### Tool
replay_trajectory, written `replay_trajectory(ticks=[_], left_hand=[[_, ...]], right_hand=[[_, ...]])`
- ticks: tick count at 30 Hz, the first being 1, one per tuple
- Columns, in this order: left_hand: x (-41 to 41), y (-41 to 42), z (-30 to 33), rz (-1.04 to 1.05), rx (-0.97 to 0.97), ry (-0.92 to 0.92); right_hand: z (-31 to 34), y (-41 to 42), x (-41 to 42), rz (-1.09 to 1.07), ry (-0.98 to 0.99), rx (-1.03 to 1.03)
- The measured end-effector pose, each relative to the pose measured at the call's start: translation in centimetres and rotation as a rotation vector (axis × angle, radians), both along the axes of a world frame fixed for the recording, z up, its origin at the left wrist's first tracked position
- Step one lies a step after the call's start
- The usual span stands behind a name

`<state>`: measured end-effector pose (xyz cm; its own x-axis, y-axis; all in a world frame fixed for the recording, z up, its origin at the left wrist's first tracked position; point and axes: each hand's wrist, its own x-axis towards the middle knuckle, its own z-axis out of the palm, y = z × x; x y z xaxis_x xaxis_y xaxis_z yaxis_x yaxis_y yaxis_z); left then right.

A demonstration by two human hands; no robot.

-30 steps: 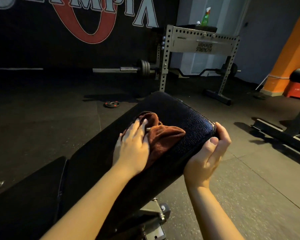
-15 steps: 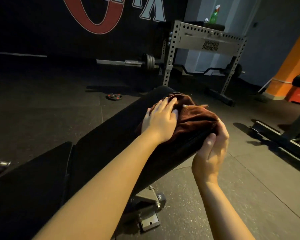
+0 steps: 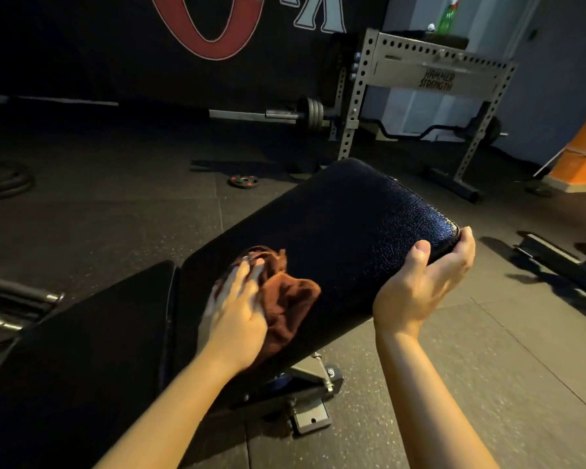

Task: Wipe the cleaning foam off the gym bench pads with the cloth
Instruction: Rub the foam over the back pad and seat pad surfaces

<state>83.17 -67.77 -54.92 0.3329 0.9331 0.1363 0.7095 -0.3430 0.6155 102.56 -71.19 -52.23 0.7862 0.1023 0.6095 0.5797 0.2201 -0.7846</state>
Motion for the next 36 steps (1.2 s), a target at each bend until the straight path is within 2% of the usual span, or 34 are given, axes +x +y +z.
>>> replay_trajectory(ticks=[4,7,10,14,17,19,22,30,33,36], left_hand=[[7.5,0.1,4.1,-0.225,0.173,-0.024],[11.3,1.7,6.5,-0.329,0.179,-0.096],[10.7,2.8,5.8,-0.354,0.175,-0.106],[5.6,2.8,2.5,-0.269,0.134,-0.088],[-1.3,2.4,-1.8,-0.125,0.027,-0.076],[-5.1,1.1,-4.3,-0.015,-0.05,-0.133],[-6.4,-0.8,-5.3,0.019,-0.013,-0.161],[4.4,-1.8,2.5,-0.354,0.258,-0.074],[8.5,-0.2,4.9,-0.482,0.311,-0.052],[12.8,1.9,7.4,-0.528,0.29,-0.084]], right_hand=[[-0.1,0.8,0.4,0.021,-0.027,0.045],[-0.3,0.8,0.7,0.023,-0.051,0.055],[-0.3,0.6,0.6,0.006,-0.067,-0.008],[-0.2,-0.1,0.8,-0.019,-0.106,-0.089],[-0.6,-0.5,0.9,-0.029,-0.105,-0.11],[-0.8,-0.7,0.6,-0.035,-0.098,-0.088],[-1.0,-0.8,0.2,-0.035,-0.077,-0.045],[-0.5,-1.1,0.5,0.004,-0.055,0.012],[0.2,-1.9,2.4,0.051,0.063,0.069],[1.7,-1.7,3.2,0.021,0.158,0.02]])
